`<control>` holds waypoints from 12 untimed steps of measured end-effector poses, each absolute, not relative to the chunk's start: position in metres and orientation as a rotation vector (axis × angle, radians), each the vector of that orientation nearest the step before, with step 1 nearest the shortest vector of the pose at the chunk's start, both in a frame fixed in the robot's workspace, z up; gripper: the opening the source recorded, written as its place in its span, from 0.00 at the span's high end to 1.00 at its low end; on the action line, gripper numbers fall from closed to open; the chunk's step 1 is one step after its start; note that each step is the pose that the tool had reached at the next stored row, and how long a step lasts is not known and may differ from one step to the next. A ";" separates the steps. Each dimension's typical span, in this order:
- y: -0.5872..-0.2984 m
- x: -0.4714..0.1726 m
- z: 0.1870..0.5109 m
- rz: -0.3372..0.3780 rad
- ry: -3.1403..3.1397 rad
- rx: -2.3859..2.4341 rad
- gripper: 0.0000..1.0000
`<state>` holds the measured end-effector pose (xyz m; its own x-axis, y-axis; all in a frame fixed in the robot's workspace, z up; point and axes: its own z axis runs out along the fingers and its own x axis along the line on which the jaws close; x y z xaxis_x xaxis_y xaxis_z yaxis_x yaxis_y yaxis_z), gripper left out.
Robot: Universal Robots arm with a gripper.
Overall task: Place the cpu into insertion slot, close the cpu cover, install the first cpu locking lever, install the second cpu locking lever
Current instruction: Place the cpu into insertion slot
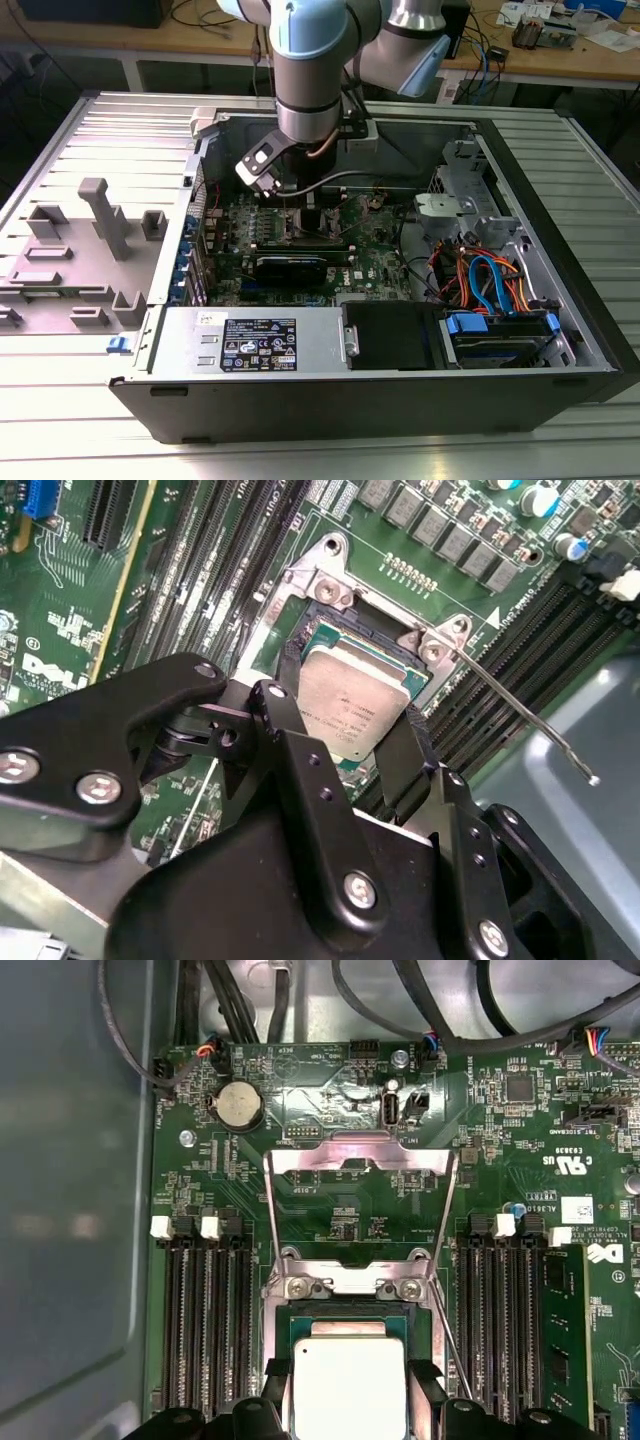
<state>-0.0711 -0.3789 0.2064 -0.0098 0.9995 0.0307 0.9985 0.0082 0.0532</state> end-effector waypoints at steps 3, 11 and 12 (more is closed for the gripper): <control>-0.379 -0.071 0.203 0.093 2.213 2.205 0.46; -0.379 -0.071 0.200 0.093 2.213 2.206 0.46; -0.379 -0.071 0.200 0.093 2.212 2.206 0.46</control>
